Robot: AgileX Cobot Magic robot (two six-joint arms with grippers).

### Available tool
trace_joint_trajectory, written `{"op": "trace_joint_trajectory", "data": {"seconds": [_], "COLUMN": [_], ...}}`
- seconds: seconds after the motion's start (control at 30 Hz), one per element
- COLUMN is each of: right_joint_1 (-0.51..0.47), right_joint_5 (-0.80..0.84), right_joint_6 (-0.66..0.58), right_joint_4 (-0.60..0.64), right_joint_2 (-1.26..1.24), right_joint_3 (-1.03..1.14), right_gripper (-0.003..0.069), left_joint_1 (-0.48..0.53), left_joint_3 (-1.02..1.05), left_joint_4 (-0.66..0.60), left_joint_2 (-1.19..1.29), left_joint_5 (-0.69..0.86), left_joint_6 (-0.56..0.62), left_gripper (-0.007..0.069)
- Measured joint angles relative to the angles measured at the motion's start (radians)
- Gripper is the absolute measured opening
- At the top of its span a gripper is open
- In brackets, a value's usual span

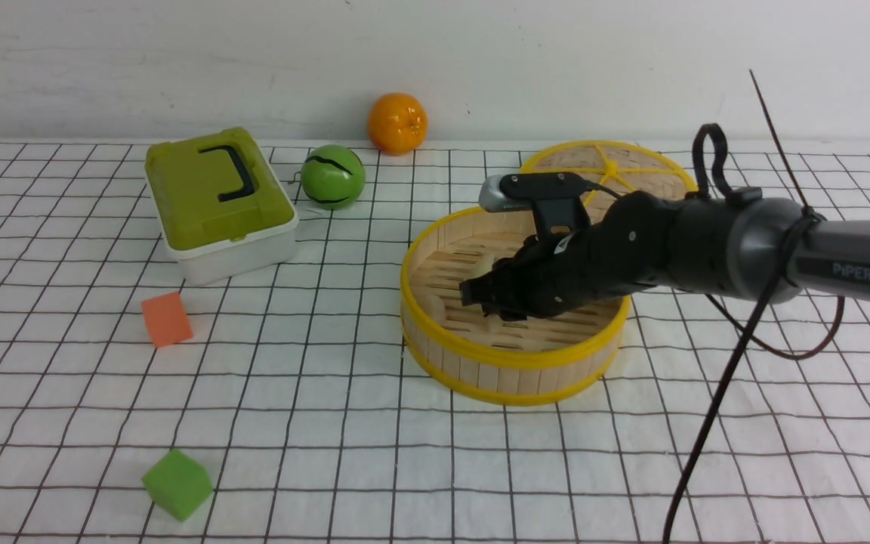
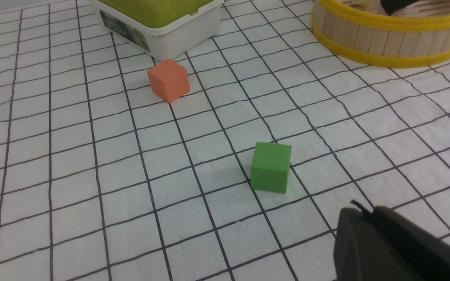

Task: Put the dumplings into the steamer on the table with the white tablecloth.
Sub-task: 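Place the dumpling in the bamboo steamer basket with the right gripper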

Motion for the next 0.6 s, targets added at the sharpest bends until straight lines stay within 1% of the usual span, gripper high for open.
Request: {"op": "trace_joint_trajectory", "data": {"seconds": [0.1, 0.13, 0.17, 0.2, 0.23, 0.27, 0.3, 0.37, 0.43, 0.53, 0.57, 0.6], "right_joint_1": [0.0, 0.0, 0.0, 0.0, 0.0, 0.0, 0.0, -0.001, -0.006, -0.019, -0.044, -0.057], "right_joint_5": [0.001, 0.001, 0.005, 0.006, 0.012, 0.02, 0.02, 0.047, 0.066, 0.097, 0.164, 0.213], "right_joint_6": [0.0, 0.0, 0.0, 0.0, -0.001, -0.001, -0.001, -0.001, -0.001, -0.001, -0.001, -0.001], "right_joint_4": [0.014, 0.019, 0.022, 0.022, 0.022, 0.022, 0.021, 0.0, -0.032, -0.074, -0.14, -0.172], "right_joint_2": [0.0, 0.0, 0.0, 0.0, -0.001, -0.004, -0.005, -0.044, -0.098, -0.166, -0.26, -0.303], "right_joint_3": [0.0, 0.0, 0.0, 0.0, 0.0, 0.0, 0.0, 0.002, 0.002, 0.002, 0.002, 0.002], "right_gripper": [0.0197, 0.0224, 0.0271, 0.029, 0.0332, 0.0353, 0.0358, 0.0404, 0.0414, 0.0412, 0.0391, 0.0373], "left_joint_1": [0.0, 0.0, 0.0, 0.0, 0.0, 0.0, 0.0, 0.0, 0.0, 0.0, 0.0, 0.0], "left_joint_3": [0.0, 0.0, 0.0, 0.0, 0.0, 0.0, 0.0, 0.0, 0.0, 0.0, 0.0, 0.0], "left_joint_4": [0.0, 0.0, 0.0, 0.0, 0.0, 0.0, 0.0, 0.0, 0.0, 0.0, 0.0, 0.0], "left_joint_2": [0.0, 0.0, 0.0, 0.0, 0.0, 0.0, 0.0, 0.0, 0.0, 0.0, 0.0, 0.0], "left_joint_5": [0.0, 0.0, 0.0, 0.0, 0.0, 0.0, 0.0, 0.0, 0.0, 0.0, 0.0, 0.0], "left_joint_6": [0.0, 0.0, 0.0, 0.0, 0.0, 0.0, 0.0, 0.0, 0.0, 0.0, 0.0, 0.0], "left_gripper": [0.0031, 0.0032, 0.0034, 0.0035, 0.0037, 0.0038, 0.0038, 0.0039, 0.0039, 0.0039, 0.0039, 0.0039]}}
